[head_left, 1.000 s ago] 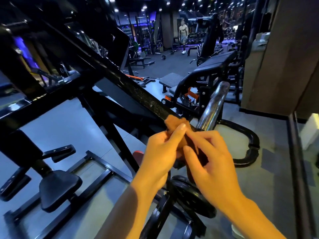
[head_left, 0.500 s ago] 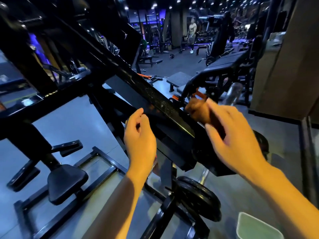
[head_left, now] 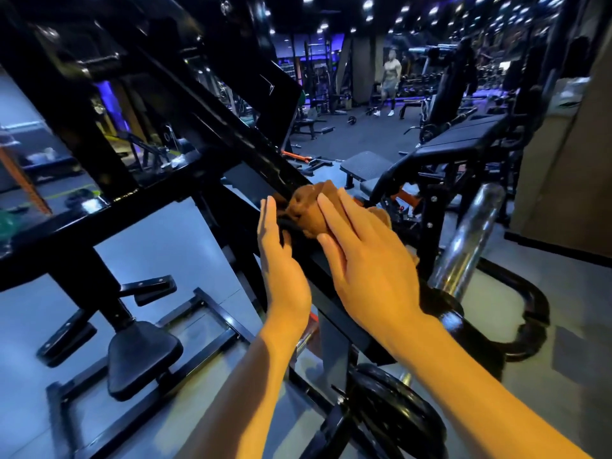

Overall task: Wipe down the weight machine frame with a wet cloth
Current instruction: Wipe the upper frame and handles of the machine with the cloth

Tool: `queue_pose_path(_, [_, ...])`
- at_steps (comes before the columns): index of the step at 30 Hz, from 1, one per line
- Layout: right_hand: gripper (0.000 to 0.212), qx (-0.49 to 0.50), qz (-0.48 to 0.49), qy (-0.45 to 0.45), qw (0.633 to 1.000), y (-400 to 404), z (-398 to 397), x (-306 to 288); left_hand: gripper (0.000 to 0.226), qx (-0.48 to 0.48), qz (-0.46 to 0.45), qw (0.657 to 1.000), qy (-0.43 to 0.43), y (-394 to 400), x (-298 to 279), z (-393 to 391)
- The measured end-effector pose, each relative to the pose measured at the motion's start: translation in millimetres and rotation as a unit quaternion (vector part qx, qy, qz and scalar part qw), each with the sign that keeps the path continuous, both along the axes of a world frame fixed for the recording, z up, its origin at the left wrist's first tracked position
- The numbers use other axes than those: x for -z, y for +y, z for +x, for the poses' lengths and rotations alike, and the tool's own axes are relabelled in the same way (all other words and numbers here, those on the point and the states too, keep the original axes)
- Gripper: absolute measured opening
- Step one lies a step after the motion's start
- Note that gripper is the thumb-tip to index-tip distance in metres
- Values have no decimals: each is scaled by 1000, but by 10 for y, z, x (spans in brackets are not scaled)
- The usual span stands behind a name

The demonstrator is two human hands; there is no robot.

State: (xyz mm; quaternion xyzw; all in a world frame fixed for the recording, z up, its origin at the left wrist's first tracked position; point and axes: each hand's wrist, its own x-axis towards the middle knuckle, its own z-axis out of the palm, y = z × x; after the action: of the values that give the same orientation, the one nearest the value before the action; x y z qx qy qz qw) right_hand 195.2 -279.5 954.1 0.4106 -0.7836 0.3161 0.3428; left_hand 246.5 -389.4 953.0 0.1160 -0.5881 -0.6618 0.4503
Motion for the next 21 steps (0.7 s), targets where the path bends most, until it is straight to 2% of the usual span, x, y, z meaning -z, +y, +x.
queue_pose_path(6, [49, 1, -1, 4, 1000, 527, 151, 387, 44, 4, 15, 1000, 27, -28, -35, 30])
queue_pose_path(14, [44, 9, -23, 40, 999, -355, 8, -165, 44, 28, 50, 997, 45, -102, -171, 188])
queue_pose_path(17, [49, 17, -16, 35, 999, -79, 110, 32, 45, 34, 57, 997, 38, -212, -142, 211])
queue_pose_path(21, [55, 78, 4, 9, 997, 296, 237, 280, 52, 52, 41, 997, 32, -192, -114, 211])
